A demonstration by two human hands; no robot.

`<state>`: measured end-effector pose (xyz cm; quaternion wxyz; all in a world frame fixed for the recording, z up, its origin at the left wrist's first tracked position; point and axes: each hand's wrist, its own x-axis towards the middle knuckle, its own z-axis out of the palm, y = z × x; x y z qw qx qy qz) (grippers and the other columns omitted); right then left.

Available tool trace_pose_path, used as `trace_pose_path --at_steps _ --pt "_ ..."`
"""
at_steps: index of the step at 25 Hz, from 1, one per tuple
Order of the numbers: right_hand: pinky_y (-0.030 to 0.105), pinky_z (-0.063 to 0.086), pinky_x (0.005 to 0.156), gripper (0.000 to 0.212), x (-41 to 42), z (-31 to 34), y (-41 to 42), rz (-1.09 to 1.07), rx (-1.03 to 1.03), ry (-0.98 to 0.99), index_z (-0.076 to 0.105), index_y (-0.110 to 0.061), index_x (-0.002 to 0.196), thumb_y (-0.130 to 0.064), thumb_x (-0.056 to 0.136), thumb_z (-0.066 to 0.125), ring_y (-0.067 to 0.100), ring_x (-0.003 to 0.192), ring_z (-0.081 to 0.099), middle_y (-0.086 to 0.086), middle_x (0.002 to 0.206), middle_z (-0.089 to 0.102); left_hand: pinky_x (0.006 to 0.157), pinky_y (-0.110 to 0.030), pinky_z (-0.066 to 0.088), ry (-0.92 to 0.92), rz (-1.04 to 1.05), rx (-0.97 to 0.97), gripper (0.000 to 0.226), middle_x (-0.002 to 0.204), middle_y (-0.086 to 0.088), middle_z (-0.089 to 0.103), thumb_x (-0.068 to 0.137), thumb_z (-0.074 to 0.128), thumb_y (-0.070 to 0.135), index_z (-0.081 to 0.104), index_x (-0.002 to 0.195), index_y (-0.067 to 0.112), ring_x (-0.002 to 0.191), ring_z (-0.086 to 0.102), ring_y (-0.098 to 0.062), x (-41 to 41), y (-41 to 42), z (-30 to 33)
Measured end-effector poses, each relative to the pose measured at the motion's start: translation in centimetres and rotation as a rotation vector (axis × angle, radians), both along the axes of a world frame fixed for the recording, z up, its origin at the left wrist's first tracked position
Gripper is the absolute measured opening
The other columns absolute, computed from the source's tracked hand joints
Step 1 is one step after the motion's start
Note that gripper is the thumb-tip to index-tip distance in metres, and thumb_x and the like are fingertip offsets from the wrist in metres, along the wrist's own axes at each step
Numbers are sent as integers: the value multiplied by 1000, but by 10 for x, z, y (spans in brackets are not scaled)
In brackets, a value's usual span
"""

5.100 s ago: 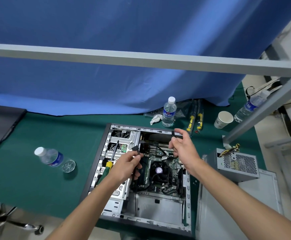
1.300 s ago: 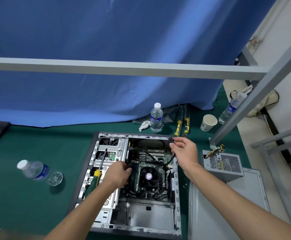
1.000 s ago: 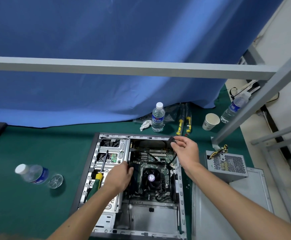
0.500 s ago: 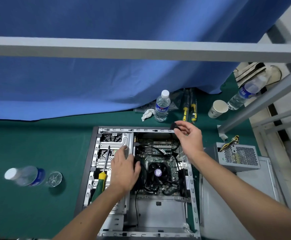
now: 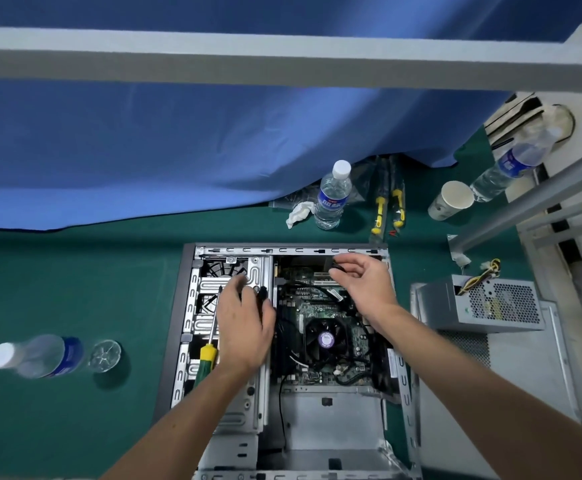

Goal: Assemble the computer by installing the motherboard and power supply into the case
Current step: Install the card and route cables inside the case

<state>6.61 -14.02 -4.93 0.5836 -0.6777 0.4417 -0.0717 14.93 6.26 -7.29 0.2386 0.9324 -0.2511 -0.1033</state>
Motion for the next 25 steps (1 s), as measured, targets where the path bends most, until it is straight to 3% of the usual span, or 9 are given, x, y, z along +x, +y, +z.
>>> trace_pose_path --at_steps 2,6,9,13,19,25 --pt "22 54 84 22 2 -4 2 1 26 5 70 -30 95 -14 83 78 7 91 68 -5 95 72 112 -46 35 -66 -21 51 20 134 -15 49 99 48 27 53 92 9 130 40 -26 -2 1 -8" --pt "15 51 86 23 7 -17 7 58 -5 -20 70 -36 95 -15 87 74 -8 90 63 -16 97 71 116 -45 31 -114 -22 82 25 137 -11 47 102 32 35 44 90 17 132 38 -23 -1 0 -18" --pt "9 47 86 21 14 -26 13 114 -24 -29 73 -27 109 -17 91 70 -12 93 61 -20 102 69 116 -42 27 -138 -37 81 23 138 -9 44 101 30 35 43 91 19 132 36 -21 -1 0 -21" --pt "2 44 81 23 26 -36 19 146 -22 -58 73 -21 114 -16 91 69 -16 94 59 -25 98 66 113 -40 24 -165 -39 84 23 138 -7 43 101 31 33 45 94 16 131 37 -21 0 0 -23" --pt "16 52 82 19 42 -47 33 128 29 -94 73 -26 105 -18 88 71 -4 90 66 -17 93 70 115 -45 27 -179 -49 71 21 138 -8 44 100 34 31 46 97 14 132 37 -22 -2 -1 -27" --pt "23 54 87 17 53 -53 40 121 21 -77 73 -26 102 -20 87 71 -2 93 64 -15 95 71 115 -36 27 -188 -56 62 23 137 -8 43 99 34 31 47 98 12 130 38 -23 0 0 -32"
